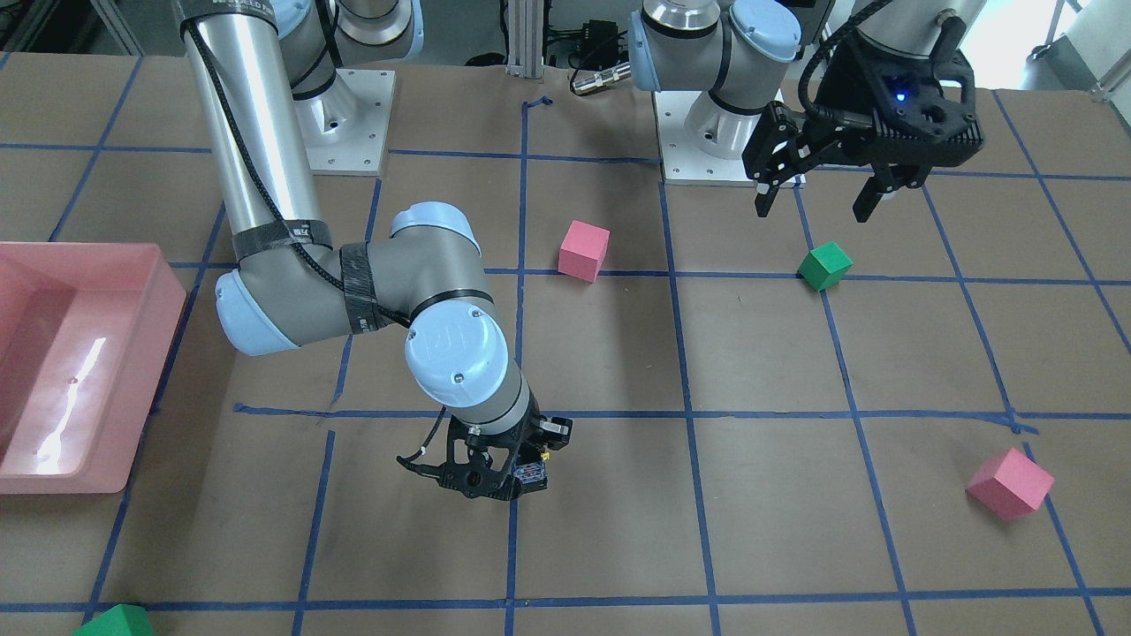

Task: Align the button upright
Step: 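Lift the button out of the bin and carry it to the table center, then lower the button onto the table and open the right gripper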

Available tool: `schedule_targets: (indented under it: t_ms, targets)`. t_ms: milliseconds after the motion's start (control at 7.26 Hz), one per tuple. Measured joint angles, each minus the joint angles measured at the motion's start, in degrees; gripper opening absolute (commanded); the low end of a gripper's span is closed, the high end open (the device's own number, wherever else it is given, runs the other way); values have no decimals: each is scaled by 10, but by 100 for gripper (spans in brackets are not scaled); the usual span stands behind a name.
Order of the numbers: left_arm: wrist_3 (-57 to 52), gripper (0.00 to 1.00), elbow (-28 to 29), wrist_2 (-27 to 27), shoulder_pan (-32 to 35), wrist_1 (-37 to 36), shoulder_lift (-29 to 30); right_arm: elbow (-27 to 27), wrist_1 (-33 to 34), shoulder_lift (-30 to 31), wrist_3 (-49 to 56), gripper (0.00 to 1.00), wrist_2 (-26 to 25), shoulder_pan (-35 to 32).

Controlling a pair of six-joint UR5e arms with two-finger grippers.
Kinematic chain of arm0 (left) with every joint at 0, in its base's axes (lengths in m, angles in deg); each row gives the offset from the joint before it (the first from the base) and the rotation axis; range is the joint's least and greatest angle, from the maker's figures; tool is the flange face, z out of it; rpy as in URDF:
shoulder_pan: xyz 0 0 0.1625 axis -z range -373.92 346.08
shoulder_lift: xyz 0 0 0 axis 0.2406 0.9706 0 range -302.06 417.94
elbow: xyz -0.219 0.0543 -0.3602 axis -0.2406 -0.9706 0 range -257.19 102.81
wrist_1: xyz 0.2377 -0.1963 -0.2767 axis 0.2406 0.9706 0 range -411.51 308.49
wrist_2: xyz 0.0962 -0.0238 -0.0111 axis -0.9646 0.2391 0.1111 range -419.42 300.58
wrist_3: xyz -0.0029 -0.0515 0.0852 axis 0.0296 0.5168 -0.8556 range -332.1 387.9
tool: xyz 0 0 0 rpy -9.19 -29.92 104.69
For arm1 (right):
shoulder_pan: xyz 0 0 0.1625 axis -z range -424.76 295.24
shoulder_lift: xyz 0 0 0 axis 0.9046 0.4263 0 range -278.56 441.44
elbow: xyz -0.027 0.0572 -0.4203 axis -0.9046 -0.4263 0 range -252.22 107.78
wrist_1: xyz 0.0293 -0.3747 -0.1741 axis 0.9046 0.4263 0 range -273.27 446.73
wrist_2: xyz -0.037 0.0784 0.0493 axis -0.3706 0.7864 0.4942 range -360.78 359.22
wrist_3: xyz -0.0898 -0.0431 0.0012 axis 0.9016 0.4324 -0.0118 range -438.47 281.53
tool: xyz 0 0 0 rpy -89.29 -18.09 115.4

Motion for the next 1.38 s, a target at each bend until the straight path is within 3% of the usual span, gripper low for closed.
schedule_targets:
  t_ms: [413,964,1240,1378]
  targets:
    - [-4,100,2,-1,-1,0,1,7,3,6,-17,0,-56,0]
    - [-4,100,3,-1,0,0,1,24,4,-4,-43,0,-1,-1]
    - [-4,100,3,-1,-2,0,1,26,9,-5,-55,42,16,-5]
    - [-4,100,3,-1,-3,0,0,27,23,-6,-56,48,19,-6]
